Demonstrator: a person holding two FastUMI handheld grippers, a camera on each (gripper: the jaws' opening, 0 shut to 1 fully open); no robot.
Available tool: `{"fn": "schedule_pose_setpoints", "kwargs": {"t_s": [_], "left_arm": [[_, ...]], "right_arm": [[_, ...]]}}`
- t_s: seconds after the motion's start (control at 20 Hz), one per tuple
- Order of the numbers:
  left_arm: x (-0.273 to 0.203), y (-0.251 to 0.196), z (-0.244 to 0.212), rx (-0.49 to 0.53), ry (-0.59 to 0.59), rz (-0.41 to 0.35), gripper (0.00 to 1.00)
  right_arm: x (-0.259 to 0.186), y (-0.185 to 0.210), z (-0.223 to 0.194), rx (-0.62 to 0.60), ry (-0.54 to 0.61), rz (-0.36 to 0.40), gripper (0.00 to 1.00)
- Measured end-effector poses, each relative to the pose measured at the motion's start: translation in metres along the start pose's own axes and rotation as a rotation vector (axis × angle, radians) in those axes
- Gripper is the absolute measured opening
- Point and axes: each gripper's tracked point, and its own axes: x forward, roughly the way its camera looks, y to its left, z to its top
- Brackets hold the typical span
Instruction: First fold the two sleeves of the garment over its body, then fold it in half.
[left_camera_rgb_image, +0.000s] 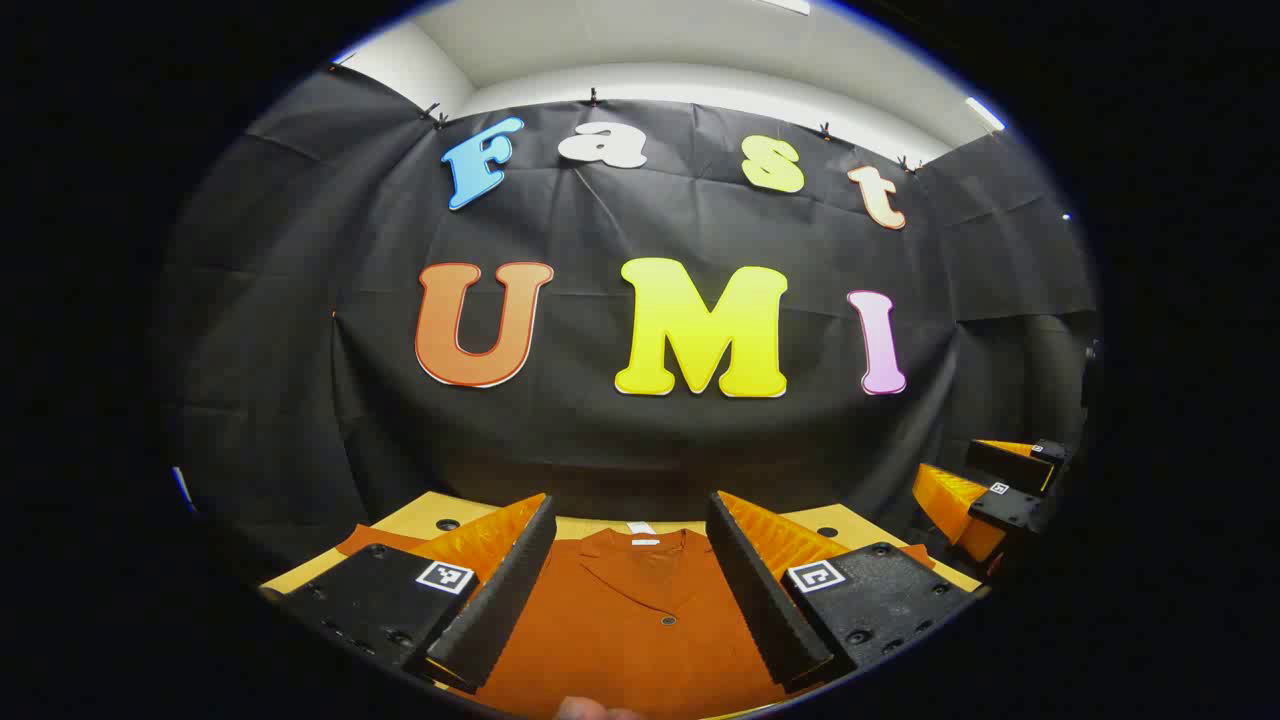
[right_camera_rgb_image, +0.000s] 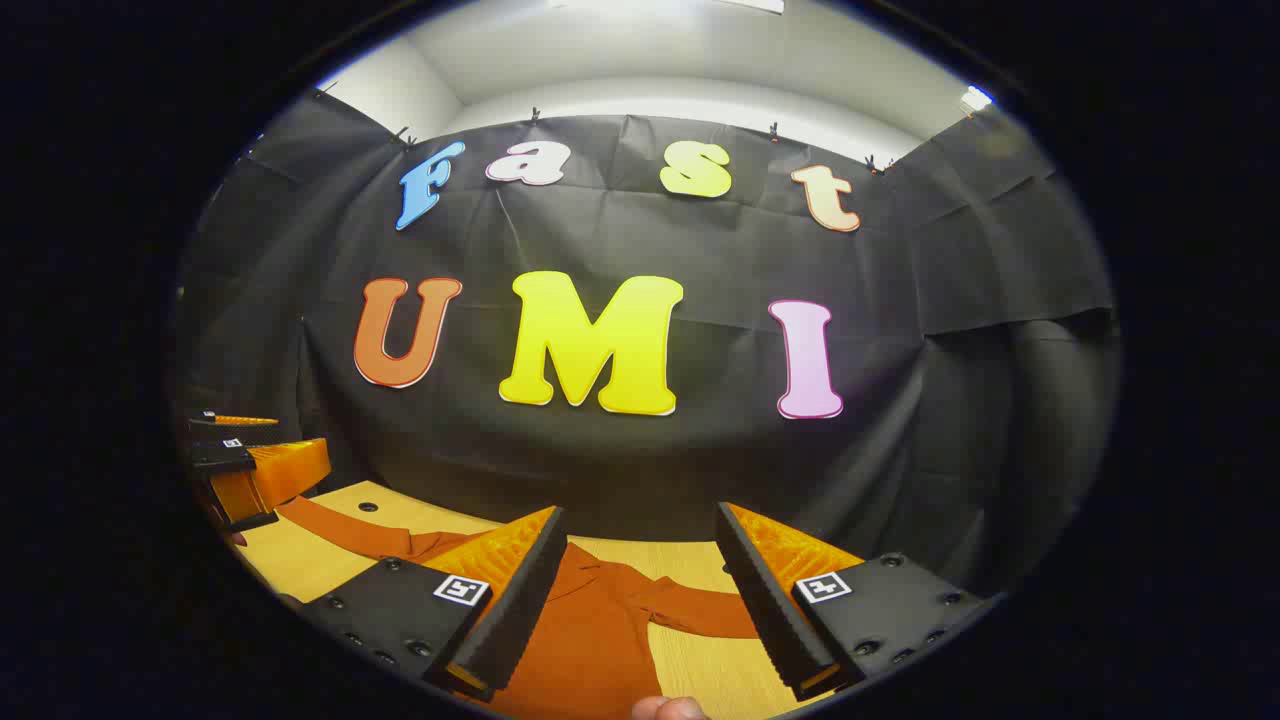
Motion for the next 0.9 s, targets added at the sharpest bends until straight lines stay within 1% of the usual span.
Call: {"fn": "schedule_pose_setpoints", "kwargs": {"t_s": [0.35,0.5,0.55,0.6,0.65,0.9], "left_arm": [[-0.004,0.014,0.011,0.017,-0.009,0.044,0.98],[-0.004,0.011,0.014,0.006,-0.004,0.051,0.98],[-0.005,0.009,0.015,0.003,-0.003,0.053,0.98],[-0.006,0.006,0.017,0.002,-0.005,0.051,1.0],[-0.006,0.004,0.018,0.005,-0.009,0.048,0.98],[-0.002,-0.009,0.021,0.031,-0.015,0.034,0.98]], "right_arm": [[0.003,-0.003,0.012,-0.005,-0.011,0.015,0.95],[0.005,-0.006,0.015,0.0,-0.013,0.015,0.95],[0.004,-0.007,0.017,0.006,-0.013,0.017,0.95],[0.005,-0.008,0.019,0.009,-0.016,0.02,0.95],[0.004,-0.009,0.021,0.009,-0.018,0.02,0.95],[0.007,-0.018,0.022,0.042,-0.006,0.012,0.95]]}}
